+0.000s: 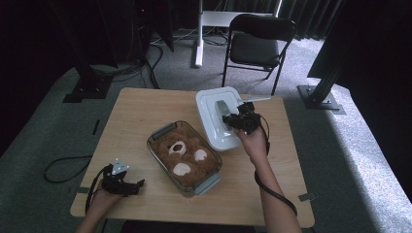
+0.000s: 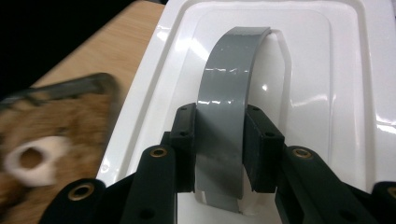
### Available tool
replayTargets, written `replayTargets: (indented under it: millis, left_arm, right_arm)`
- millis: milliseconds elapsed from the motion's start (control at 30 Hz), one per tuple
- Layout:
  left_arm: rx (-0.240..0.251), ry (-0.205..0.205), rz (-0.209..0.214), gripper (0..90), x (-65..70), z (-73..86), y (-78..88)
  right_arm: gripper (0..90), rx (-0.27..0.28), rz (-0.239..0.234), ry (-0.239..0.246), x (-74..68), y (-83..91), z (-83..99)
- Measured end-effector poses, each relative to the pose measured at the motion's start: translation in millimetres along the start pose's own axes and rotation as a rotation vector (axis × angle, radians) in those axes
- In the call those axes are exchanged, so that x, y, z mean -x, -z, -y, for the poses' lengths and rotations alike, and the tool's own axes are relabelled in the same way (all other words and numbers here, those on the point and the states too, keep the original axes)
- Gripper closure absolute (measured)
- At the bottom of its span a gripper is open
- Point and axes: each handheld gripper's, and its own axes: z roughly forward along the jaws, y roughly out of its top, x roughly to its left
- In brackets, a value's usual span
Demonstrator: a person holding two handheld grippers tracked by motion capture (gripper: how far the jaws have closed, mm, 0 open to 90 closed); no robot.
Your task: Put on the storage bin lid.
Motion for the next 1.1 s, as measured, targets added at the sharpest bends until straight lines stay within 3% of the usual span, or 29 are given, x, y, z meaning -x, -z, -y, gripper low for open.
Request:
replayTargets:
  millis: [167,267,300,367,500,633,800,900,1100]
  left_arm:
    - [0.004,0.001,-0.002,0.5,0.0,0.0,-0.2]
    - [0.003,0.001,-0.002,0.5,0.0,0.0,-0.2]
    - [0.004,0.001,-0.002,0.5,0.0,0.0,-0.2]
    - [0.003,0.001,-0.001,0.5,0.0,-0.1,-0.2]
    - [0.001,0.001,-0.001,0.5,0.0,-0.1,-0.1]
    - [0.001,0.000,-0.001,0.5,-0.1,-0.3,-0.2]
    - [-0.001,-0.002,-0.001,0.5,-0.2,-0.4,-0.2]
    - [-0.001,-0.003,0.000,0.5,-0.3,-0.4,-0.2]
    - [-0.001,-0.003,0.000,0.5,-0.3,-0.6,-0.3]
  right_arm:
    - [67.9,0.028,-0.102,0.029,-27.5,12.9,5.0]
    - [67.9,0.016,-0.142,0.070,-45.7,14.8,9.3]
    - [67.9,0.016,-0.142,0.070,-45.7,14.8,9.3]
    - [67.9,-0.007,-0.186,0.094,-60.9,14.3,13.6]
    - [67.9,-0.028,-0.227,0.128,-75.2,13.2,18.3]
    - [67.9,-0.080,-0.288,0.177,-100.1,6.4,26.9]
    - [67.9,-0.132,-0.320,0.218,-117.9,-5.2,36.7]
    - [67.8,-0.150,-0.331,0.213,-122.2,-11.5,39.3]
    - [67.9,-0.174,-0.311,0.225,-126.1,-18.5,37.9]
